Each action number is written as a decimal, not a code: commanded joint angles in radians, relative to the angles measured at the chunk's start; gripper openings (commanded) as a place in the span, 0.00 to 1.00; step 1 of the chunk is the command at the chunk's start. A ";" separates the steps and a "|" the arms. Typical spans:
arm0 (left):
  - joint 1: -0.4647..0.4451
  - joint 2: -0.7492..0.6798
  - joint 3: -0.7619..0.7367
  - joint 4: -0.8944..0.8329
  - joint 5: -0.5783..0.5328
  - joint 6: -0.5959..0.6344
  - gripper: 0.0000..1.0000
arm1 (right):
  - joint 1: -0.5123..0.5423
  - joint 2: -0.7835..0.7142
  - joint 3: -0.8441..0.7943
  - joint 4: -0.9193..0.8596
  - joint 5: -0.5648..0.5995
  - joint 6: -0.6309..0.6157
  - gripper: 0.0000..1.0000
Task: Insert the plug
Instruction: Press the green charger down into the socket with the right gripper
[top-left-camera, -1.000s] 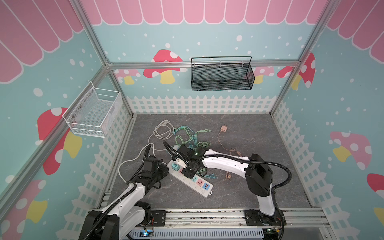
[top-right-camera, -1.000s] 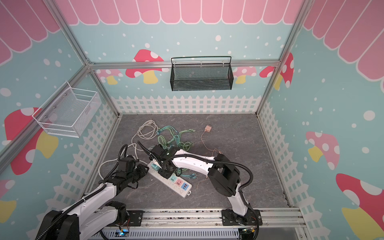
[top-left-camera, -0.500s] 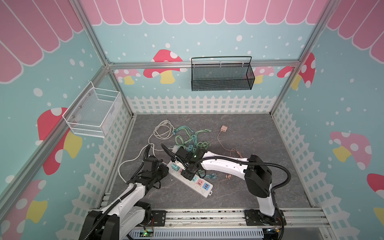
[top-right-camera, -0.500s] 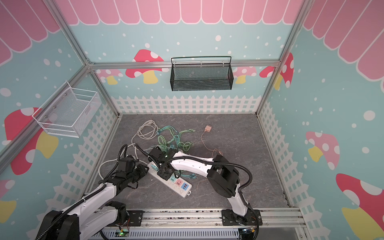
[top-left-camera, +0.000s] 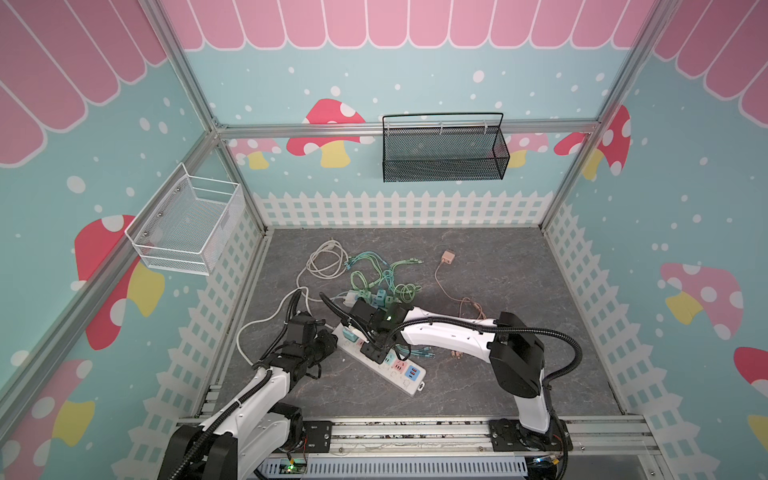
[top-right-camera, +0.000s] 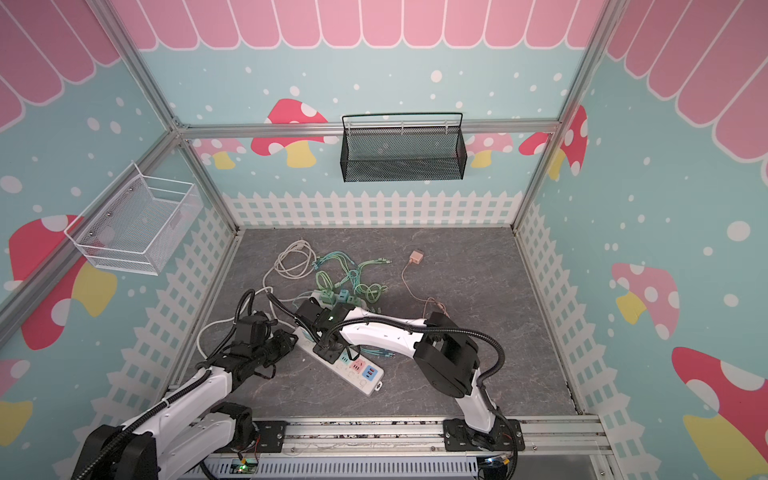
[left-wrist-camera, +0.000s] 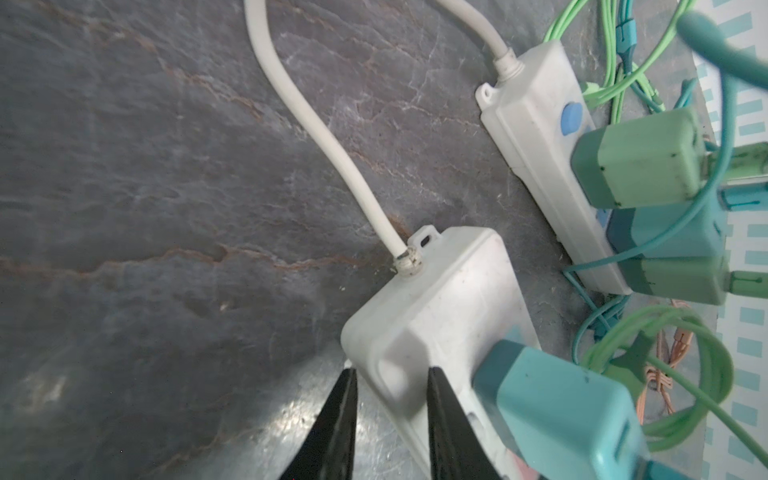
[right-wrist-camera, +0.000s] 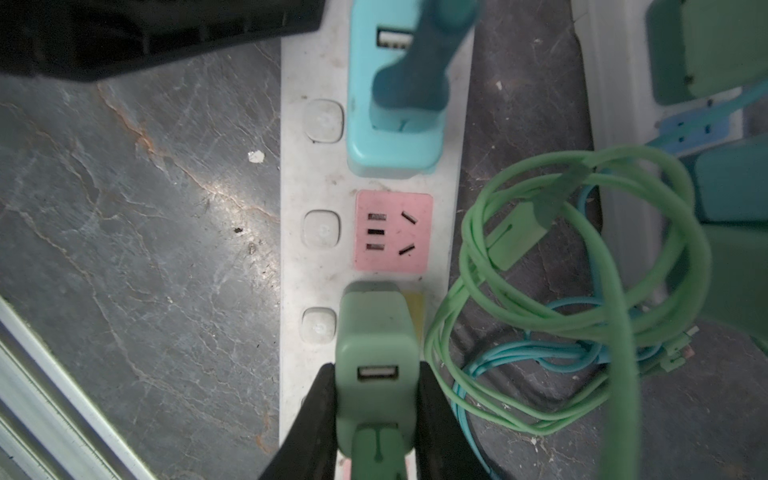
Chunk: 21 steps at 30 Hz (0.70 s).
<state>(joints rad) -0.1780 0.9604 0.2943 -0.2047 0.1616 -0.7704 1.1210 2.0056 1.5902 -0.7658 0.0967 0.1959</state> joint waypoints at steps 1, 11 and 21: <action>0.005 -0.041 0.022 -0.078 0.000 0.000 0.29 | -0.010 0.107 -0.078 -0.040 0.048 -0.001 0.10; 0.005 -0.151 0.093 -0.205 -0.016 0.000 0.32 | -0.010 0.080 -0.040 -0.042 0.036 0.009 0.14; 0.008 -0.179 0.117 -0.237 -0.016 0.000 0.34 | -0.010 0.007 -0.024 -0.022 -0.026 0.013 0.42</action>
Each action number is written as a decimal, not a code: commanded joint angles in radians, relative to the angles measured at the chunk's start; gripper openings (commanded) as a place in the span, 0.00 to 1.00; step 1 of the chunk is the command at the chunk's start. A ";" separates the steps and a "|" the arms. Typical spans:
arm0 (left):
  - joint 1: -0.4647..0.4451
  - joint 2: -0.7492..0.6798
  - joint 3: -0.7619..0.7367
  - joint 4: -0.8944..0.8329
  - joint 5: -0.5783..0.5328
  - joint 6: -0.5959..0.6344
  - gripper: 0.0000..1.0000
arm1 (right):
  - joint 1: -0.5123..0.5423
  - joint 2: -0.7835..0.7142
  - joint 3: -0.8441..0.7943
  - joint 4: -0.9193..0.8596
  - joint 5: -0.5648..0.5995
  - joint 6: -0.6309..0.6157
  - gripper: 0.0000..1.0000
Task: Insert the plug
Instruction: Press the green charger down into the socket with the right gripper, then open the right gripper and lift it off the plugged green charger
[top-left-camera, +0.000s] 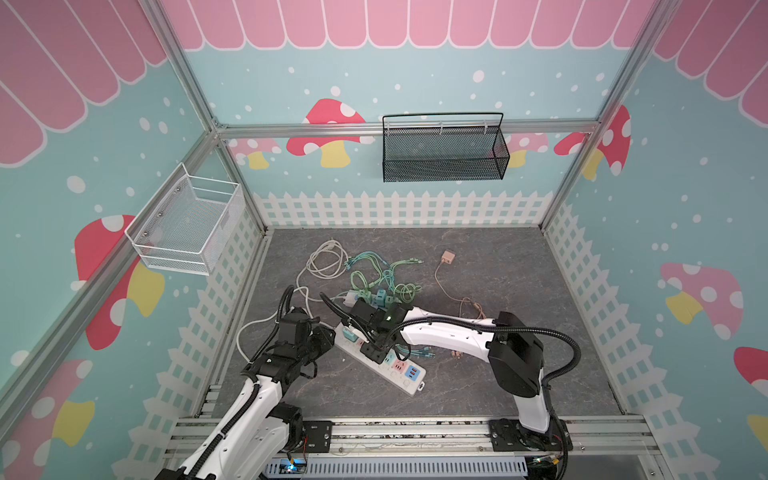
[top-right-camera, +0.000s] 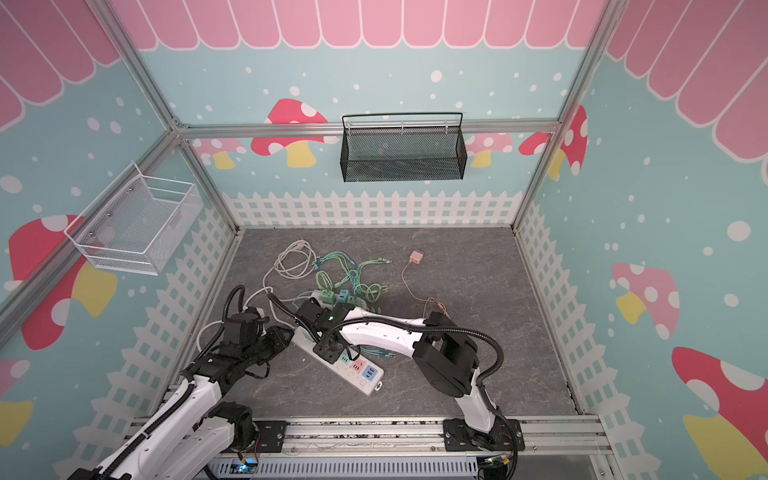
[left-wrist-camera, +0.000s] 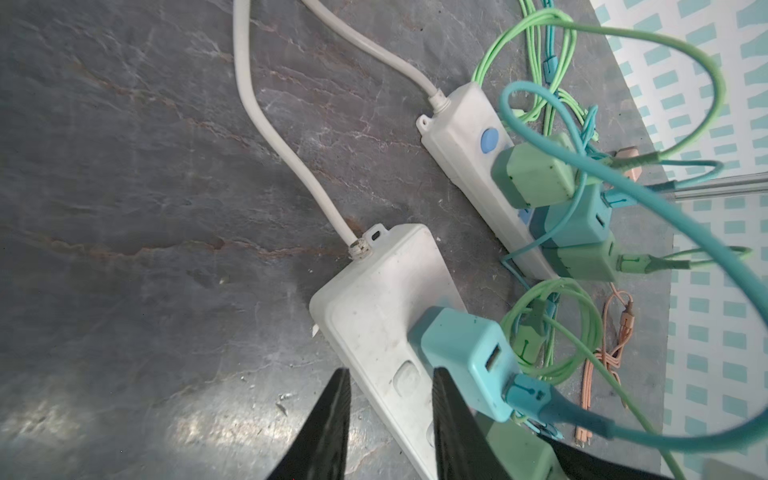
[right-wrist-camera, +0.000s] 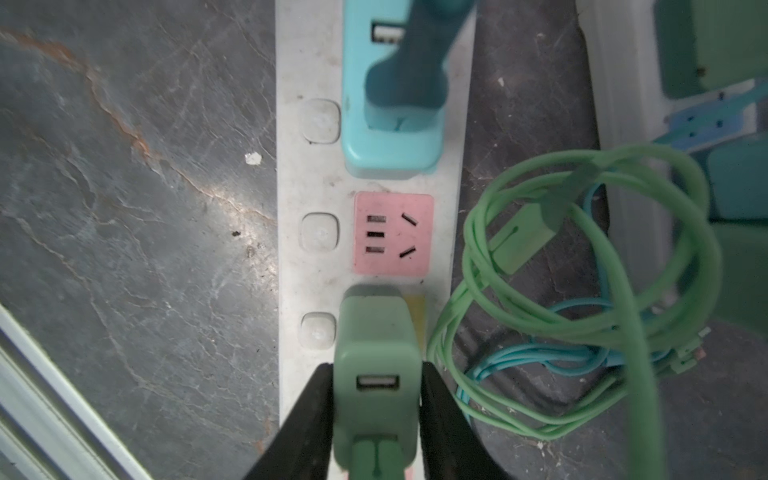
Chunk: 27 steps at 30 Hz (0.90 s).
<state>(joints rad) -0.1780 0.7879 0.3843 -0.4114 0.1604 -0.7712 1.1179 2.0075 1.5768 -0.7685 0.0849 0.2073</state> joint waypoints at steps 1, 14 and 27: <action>0.008 -0.006 0.025 -0.030 -0.014 0.001 0.34 | -0.008 -0.005 -0.011 -0.019 -0.017 0.003 0.43; 0.014 -0.009 0.053 -0.047 0.001 0.007 0.36 | -0.017 -0.160 -0.072 0.015 -0.115 0.018 0.64; 0.031 -0.043 0.136 -0.136 0.018 0.045 0.44 | -0.185 -0.429 -0.252 0.192 -0.253 0.036 0.75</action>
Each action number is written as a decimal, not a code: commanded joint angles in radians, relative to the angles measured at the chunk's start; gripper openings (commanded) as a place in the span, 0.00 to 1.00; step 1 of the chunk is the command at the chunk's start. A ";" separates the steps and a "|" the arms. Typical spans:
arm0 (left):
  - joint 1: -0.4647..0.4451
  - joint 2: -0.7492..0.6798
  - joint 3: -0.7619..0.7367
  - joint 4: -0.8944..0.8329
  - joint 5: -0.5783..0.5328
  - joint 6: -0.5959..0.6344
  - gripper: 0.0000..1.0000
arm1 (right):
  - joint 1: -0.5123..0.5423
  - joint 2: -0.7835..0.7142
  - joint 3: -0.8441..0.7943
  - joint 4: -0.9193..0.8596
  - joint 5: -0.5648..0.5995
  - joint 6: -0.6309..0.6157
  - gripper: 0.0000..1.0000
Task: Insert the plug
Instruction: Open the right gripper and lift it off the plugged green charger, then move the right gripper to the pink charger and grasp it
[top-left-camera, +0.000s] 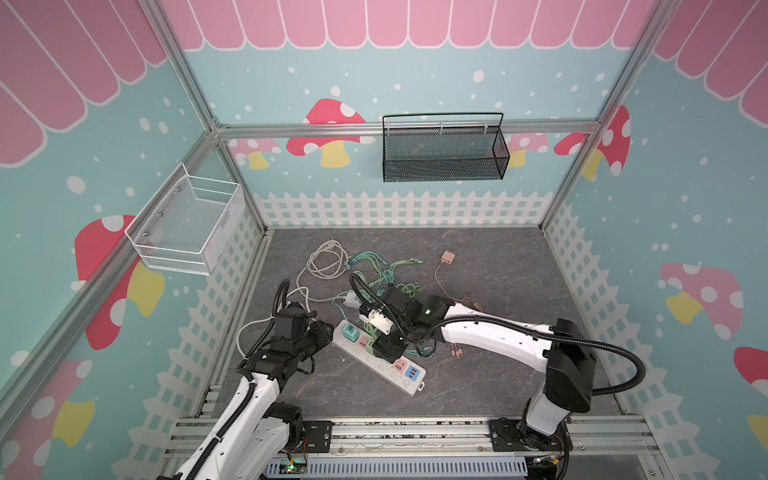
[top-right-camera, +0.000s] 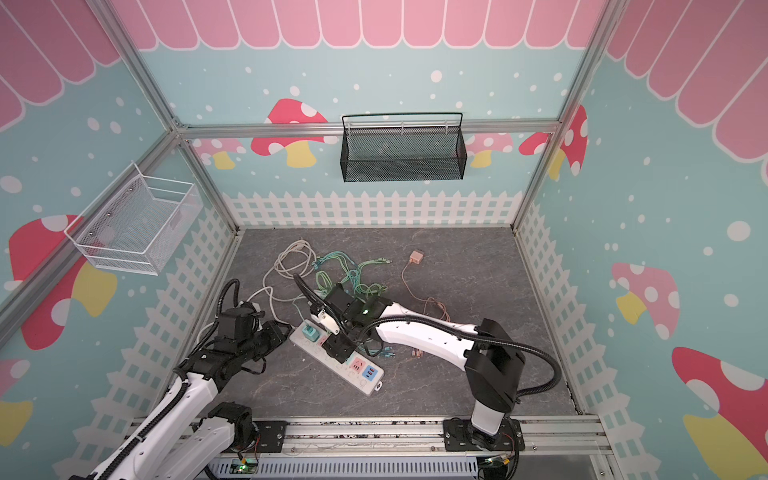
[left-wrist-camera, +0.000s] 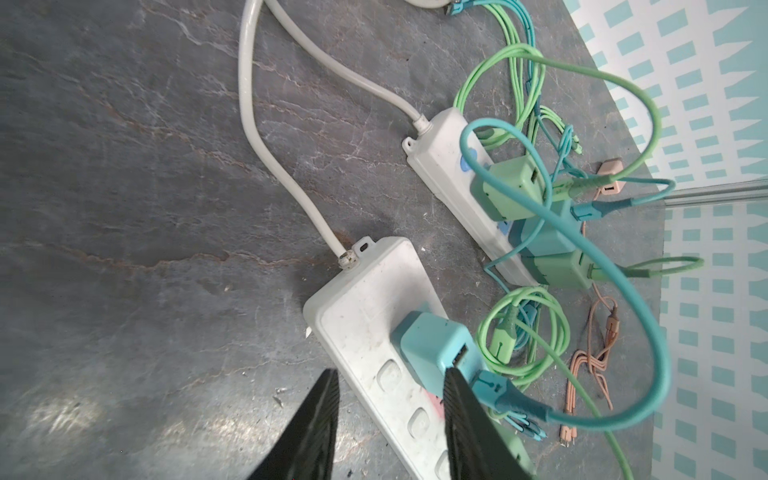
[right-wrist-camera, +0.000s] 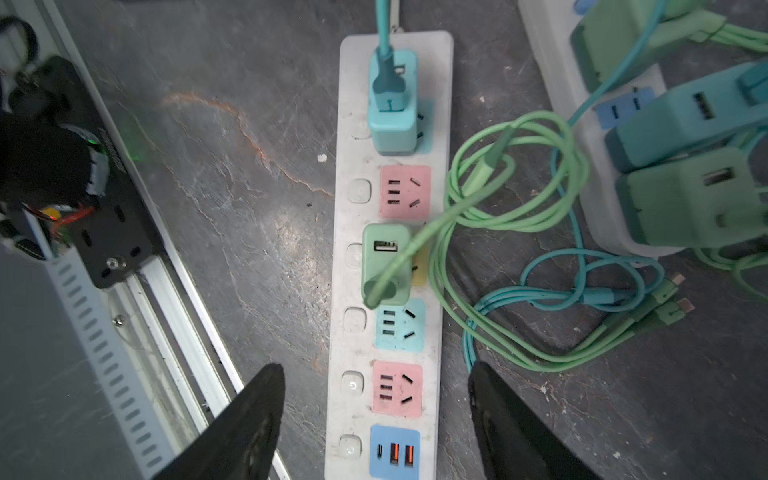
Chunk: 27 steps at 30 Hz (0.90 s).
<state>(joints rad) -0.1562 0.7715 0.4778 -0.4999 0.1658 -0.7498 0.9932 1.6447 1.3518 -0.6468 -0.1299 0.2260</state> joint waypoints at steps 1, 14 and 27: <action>0.010 -0.033 0.050 -0.056 0.015 0.025 0.44 | -0.088 -0.080 -0.037 0.081 -0.032 0.027 0.75; 0.012 -0.128 0.134 -0.119 0.070 0.062 0.62 | -0.345 -0.155 -0.141 0.279 0.314 0.220 0.81; 0.014 -0.196 0.223 -0.249 0.069 0.139 0.72 | -0.526 0.096 -0.054 0.369 0.448 0.430 0.91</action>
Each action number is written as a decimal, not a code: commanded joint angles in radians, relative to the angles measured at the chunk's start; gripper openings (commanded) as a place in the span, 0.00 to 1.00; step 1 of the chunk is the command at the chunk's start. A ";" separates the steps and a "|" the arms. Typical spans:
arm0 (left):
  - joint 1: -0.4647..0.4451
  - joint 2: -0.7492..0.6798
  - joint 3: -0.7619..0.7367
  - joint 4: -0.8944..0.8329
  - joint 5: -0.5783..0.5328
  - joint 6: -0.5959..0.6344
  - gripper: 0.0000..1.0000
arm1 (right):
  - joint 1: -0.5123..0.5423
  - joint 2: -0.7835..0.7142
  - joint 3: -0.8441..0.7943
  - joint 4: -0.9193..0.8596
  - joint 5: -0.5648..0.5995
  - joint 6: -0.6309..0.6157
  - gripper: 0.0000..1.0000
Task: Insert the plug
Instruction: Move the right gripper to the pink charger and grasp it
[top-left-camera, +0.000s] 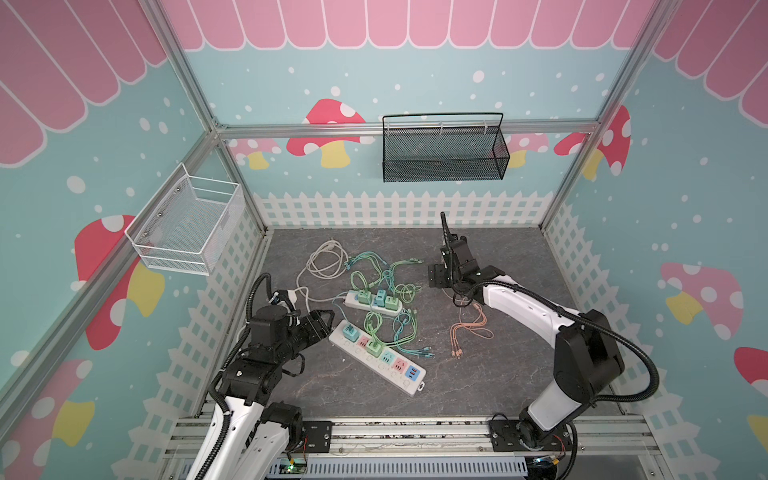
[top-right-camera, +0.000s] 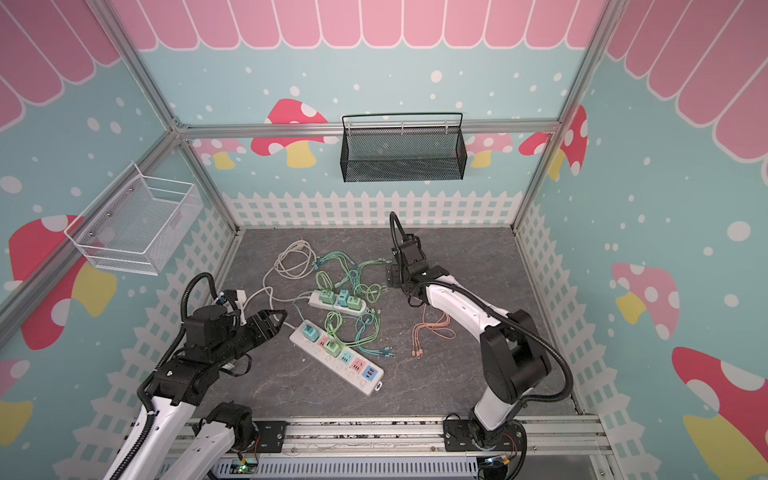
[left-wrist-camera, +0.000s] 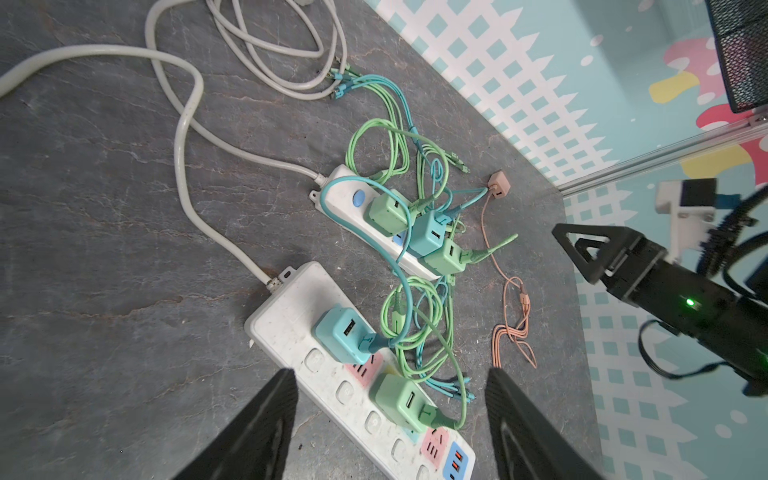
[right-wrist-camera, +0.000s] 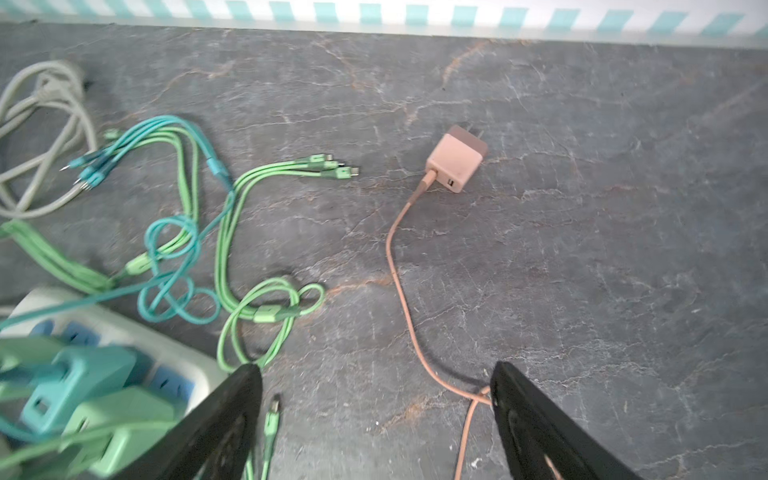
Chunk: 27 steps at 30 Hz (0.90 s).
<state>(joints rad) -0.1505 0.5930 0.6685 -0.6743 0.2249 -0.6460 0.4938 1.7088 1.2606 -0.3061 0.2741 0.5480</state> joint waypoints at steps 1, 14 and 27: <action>0.008 -0.025 0.038 -0.090 0.007 0.043 0.72 | -0.037 0.048 0.041 0.036 0.042 0.124 0.94; 0.007 -0.113 0.060 -0.171 -0.035 0.062 0.74 | -0.146 0.327 0.260 0.058 -0.016 0.164 0.95; 0.008 -0.128 0.057 -0.170 -0.053 0.059 0.74 | -0.197 0.551 0.461 0.033 -0.083 0.158 0.92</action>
<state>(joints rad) -0.1497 0.4763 0.7074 -0.8310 0.1944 -0.5972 0.2943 2.2253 1.6810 -0.2619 0.2111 0.6983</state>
